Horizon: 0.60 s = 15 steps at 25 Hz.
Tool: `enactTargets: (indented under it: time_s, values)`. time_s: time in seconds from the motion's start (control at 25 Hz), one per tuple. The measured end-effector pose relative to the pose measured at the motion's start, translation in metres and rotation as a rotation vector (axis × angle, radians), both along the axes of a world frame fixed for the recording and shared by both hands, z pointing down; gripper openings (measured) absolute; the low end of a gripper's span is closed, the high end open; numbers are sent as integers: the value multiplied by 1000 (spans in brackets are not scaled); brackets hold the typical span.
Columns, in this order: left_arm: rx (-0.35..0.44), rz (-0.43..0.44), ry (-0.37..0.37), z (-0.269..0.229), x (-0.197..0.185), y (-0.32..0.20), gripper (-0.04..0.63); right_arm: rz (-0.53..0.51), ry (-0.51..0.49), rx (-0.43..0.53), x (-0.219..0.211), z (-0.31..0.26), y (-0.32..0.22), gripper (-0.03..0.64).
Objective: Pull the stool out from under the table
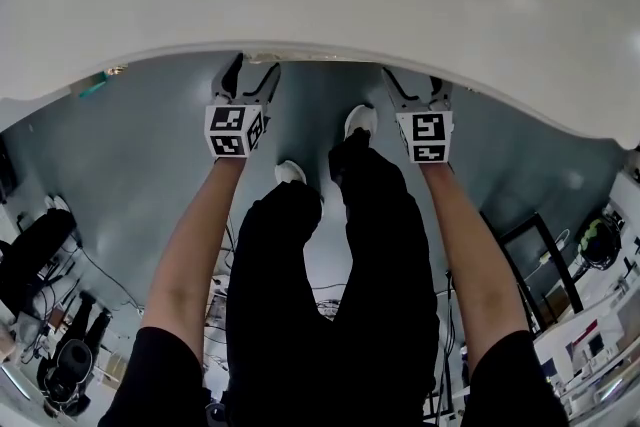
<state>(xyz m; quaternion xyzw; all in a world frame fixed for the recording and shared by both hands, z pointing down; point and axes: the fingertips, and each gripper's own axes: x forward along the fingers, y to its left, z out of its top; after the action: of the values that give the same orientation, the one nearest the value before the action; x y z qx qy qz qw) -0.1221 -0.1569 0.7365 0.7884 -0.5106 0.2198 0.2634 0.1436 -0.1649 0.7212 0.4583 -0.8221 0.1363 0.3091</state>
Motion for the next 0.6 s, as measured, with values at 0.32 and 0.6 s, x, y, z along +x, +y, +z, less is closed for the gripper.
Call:
enactTargets:
  time_s: [0.32, 0.6]
  values:
    - [30, 2, 43, 4, -5, -9, 353, 53, -48, -66, 3, 17, -14, 380]
    - [-7, 57, 91, 12, -7, -13, 374, 27, -66, -78, -2, 23, -16, 380]
